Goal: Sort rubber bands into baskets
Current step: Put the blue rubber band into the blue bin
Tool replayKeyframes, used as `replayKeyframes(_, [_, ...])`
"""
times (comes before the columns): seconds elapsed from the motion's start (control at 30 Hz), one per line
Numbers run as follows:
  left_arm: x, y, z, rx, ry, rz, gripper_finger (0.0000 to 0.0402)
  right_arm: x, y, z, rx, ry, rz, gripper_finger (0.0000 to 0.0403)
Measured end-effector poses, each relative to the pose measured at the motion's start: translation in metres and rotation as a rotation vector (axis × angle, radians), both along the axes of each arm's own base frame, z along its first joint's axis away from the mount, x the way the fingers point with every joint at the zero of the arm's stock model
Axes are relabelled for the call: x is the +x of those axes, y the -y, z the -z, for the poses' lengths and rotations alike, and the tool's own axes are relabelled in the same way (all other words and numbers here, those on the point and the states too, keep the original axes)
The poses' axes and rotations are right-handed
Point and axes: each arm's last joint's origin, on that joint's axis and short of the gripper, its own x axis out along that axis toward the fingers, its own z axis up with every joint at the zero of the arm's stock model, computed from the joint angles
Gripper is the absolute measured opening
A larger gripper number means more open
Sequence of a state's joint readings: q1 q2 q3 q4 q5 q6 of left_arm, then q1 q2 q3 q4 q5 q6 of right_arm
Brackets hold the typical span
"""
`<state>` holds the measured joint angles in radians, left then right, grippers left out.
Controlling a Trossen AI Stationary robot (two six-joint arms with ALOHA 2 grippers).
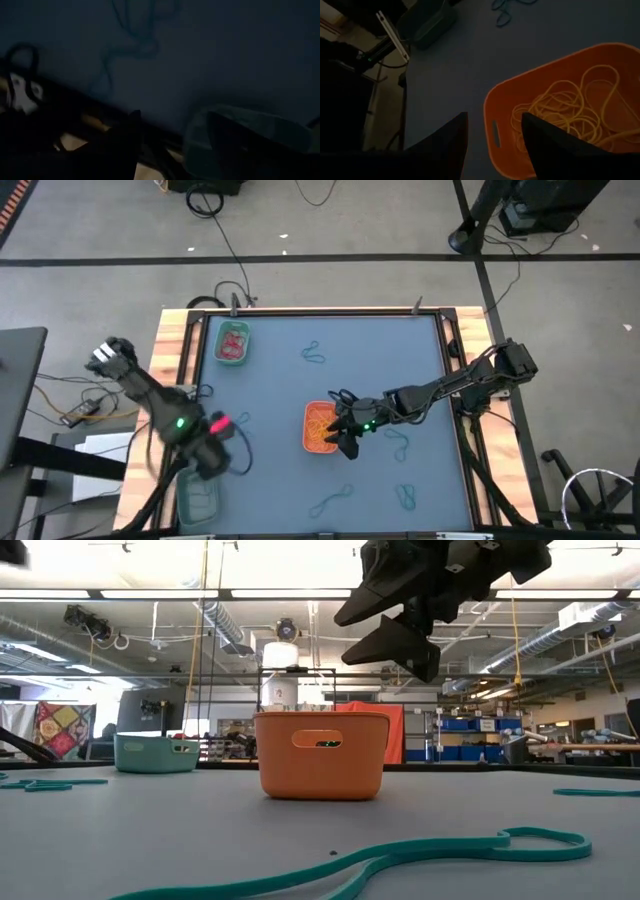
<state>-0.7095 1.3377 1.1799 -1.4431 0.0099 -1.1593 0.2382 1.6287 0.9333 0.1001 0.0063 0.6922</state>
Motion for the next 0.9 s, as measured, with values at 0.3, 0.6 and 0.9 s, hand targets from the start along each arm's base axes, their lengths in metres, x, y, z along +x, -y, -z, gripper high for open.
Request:
replayKeyframes(0.3, [-0.010, -0.051, 0.059, -0.071, 0.050, 0.220, 0.0222, -0.004, -0.006, 0.003, 0.075, -0.061, 0.072, 0.0197])
replayKeyframes(0.6, [-0.014, -0.057, 0.111, -0.061, 0.103, 0.409, 0.0222, -0.012, -0.008, 0.011, 0.095, -0.174, 0.141, 0.0197])
replayKeyframes(0.9, [-0.019, -0.060, 0.136, -0.057, 0.149, 0.442, 0.0222, -0.013, -0.008, 0.012, 0.113, -0.194, 0.161, 0.0197])
